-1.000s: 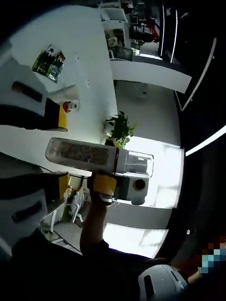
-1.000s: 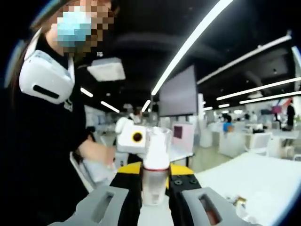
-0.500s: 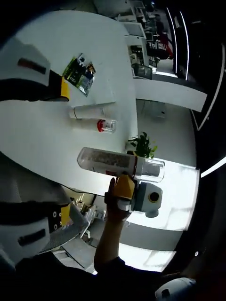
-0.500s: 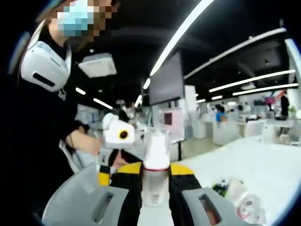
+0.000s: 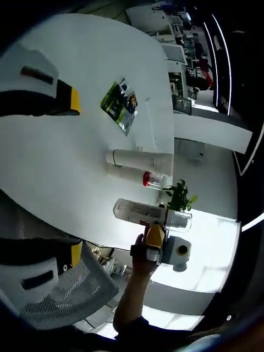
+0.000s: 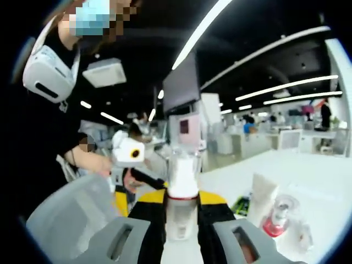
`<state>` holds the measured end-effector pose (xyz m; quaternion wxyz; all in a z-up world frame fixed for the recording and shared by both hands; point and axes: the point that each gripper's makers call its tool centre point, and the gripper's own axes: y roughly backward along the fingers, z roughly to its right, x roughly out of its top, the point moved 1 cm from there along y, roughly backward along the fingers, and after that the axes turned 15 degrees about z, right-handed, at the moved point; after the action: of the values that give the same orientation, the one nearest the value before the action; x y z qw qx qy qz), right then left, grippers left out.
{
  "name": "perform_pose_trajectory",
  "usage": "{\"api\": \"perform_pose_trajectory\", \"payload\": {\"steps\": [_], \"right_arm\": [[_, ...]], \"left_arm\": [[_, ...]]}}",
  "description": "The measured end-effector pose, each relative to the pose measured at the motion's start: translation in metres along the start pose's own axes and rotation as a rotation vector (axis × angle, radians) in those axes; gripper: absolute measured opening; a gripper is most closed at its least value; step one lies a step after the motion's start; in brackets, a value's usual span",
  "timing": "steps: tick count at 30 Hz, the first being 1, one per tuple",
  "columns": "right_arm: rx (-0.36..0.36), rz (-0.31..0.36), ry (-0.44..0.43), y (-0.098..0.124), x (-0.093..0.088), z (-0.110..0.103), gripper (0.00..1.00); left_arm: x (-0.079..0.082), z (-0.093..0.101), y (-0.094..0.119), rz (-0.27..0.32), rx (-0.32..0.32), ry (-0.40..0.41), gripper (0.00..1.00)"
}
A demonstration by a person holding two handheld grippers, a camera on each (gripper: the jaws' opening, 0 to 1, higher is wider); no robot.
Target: Arrange the skincare products in the storage area until every visible bottle or jar stands upright without overlapping.
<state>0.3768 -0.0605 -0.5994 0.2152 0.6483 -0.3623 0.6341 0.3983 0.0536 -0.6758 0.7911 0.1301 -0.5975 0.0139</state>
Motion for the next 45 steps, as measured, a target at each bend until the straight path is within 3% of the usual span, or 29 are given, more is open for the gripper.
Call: {"api": "perform_pose_trajectory", "payload": {"steps": [2,4,8,17,26,45], "right_arm": [[-0.001,0.002,0.001,0.001,-0.006,0.007,0.13],[-0.007,-0.001,0.013,0.001,-0.014,0.017,0.13],[-0.003,-0.02,0.031,0.002,-0.031,0.031,0.13],[0.002,-0.033,0.074,0.002,-0.06,0.043,0.13],[0.018,-0.062,0.133,-0.001,-0.088,0.055,0.13],[0.015,-0.095,0.151,-0.003,-0.113,0.065,0.14]], "left_arm": [[-0.007,-0.001,0.001,-0.051,0.007,-0.006,0.91],[-0.002,-0.006,0.0,-0.036,0.021,-0.08,0.93],[-0.009,-0.01,-0.003,-0.07,0.028,-0.081,0.95],[-0.026,0.001,0.0,-0.184,-0.012,-0.176,0.99],[-0.018,0.002,0.001,-0.151,-0.017,-0.133,0.99],[-0.025,0.0,0.001,-0.168,-0.024,-0.088,0.99]]}}
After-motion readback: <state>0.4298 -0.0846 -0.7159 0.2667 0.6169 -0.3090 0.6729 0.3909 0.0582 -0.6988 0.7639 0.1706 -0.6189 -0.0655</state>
